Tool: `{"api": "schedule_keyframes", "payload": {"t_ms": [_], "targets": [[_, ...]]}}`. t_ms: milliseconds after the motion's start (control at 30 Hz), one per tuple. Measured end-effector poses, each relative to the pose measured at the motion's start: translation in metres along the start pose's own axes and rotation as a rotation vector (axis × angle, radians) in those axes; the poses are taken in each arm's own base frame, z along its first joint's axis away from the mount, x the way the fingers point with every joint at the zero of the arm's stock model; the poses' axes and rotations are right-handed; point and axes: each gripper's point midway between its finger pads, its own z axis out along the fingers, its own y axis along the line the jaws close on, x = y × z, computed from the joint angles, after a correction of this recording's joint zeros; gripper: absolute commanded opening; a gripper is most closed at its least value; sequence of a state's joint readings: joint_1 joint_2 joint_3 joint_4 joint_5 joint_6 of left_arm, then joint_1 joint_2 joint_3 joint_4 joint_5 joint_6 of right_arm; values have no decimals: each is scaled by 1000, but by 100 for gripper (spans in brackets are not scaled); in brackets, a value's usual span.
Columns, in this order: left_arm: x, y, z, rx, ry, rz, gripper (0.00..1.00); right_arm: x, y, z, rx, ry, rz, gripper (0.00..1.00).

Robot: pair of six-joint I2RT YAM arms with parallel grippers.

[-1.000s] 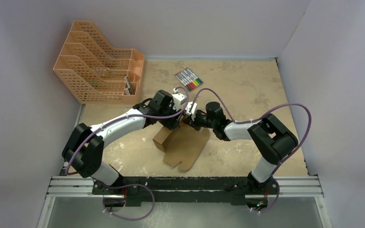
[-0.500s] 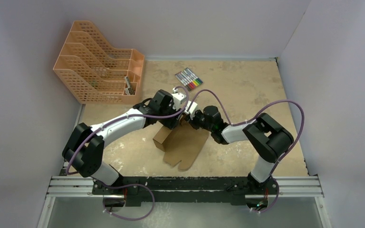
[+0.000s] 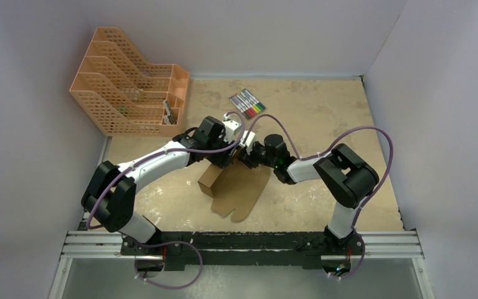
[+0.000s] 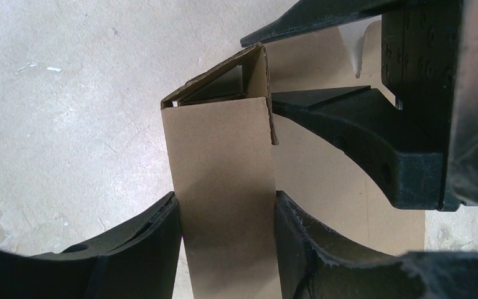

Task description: Fold the paper box

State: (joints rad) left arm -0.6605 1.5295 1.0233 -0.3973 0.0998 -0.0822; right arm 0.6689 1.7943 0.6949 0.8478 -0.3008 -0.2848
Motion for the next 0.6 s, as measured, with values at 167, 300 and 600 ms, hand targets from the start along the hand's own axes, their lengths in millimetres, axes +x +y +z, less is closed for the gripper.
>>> {"api": "schedule_keyframes", "payload": {"t_ms": [167, 300, 600], "targets": [[1, 2, -1, -3, 4, -5, 41, -1, 2, 4, -42, -1, -8, 44], [1, 2, -1, -2, 6, -5, 40, -2, 4, 5, -71, -10, -10, 43], [1, 0, -1, 20, 11, 34, 40, 0, 3, 6, -153, -63, 93, 45]]}}
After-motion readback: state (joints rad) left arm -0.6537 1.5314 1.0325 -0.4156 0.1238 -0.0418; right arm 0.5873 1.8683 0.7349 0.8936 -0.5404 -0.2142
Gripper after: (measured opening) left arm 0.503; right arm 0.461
